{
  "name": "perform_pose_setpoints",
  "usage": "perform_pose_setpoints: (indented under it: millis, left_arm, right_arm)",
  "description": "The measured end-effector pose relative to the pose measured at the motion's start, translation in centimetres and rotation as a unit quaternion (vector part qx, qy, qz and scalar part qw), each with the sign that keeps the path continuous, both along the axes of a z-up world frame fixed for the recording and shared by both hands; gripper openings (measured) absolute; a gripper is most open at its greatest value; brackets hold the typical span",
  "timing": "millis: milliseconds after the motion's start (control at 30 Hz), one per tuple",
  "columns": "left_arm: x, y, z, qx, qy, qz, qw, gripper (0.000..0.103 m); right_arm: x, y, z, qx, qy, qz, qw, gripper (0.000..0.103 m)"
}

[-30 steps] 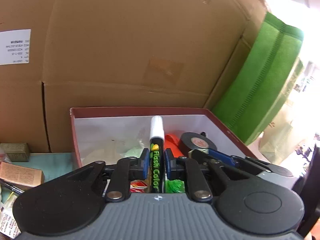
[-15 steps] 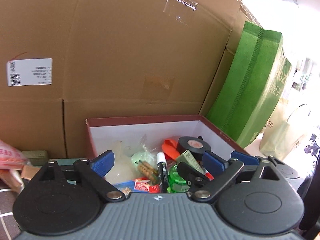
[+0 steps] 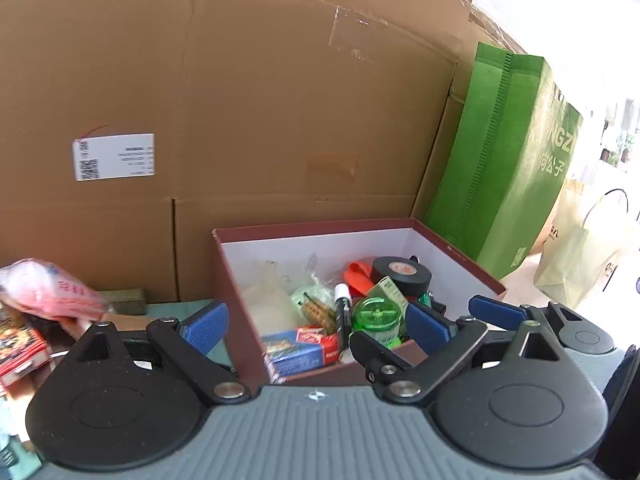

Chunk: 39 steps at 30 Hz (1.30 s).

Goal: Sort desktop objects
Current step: 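Withdraw both tools from the red-brown box back toward the pile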

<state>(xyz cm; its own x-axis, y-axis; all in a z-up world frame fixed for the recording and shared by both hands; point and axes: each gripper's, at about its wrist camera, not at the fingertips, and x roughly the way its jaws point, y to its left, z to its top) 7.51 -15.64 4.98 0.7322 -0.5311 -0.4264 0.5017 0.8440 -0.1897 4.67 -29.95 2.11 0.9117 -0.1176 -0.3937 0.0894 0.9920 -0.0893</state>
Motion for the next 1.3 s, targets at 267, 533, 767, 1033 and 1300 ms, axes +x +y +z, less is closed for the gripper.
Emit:
perform_pose_setpoints:
  millis: [267, 533, 767, 1033, 1300]
  left_arm:
    - [-2.5, 1.9, -0.1, 0.025, -0.006, 0.017, 0.9995, 0.098]
    - [-4.6, 4.6, -1.2, 0.026, 0.013, 0.045, 0.9986, 0.098]
    - [-5.9, 7.5, -2.9, 0.027, 0.03, 0.074, 0.9965, 0.098]
    - [-6.2, 10.6, -4.4, 0.024, 0.058, 0.112, 0.9917, 0.098]
    - [-6.6, 13.6, -5.8, 0.018, 0.06, 0.122, 0.9906, 0.098]
  right_arm:
    - [-2.5, 2.3, 0.2, 0.006, 0.003, 0.025, 1.0, 0.101]
    - [-4.1, 5.0, -0.7, 0.004, 0.02, 0.055, 0.998, 0.101]
    - [-4.5, 7.9, -2.3, 0.005, 0.057, 0.069, 0.996, 0.101]
    - [-4.6, 11.4, -3.8, 0.002, 0.082, 0.103, 0.991, 0.101]
    - [-4.3, 14.1, -4.8, 0.002, 0.093, 0.147, 0.985, 0.101]
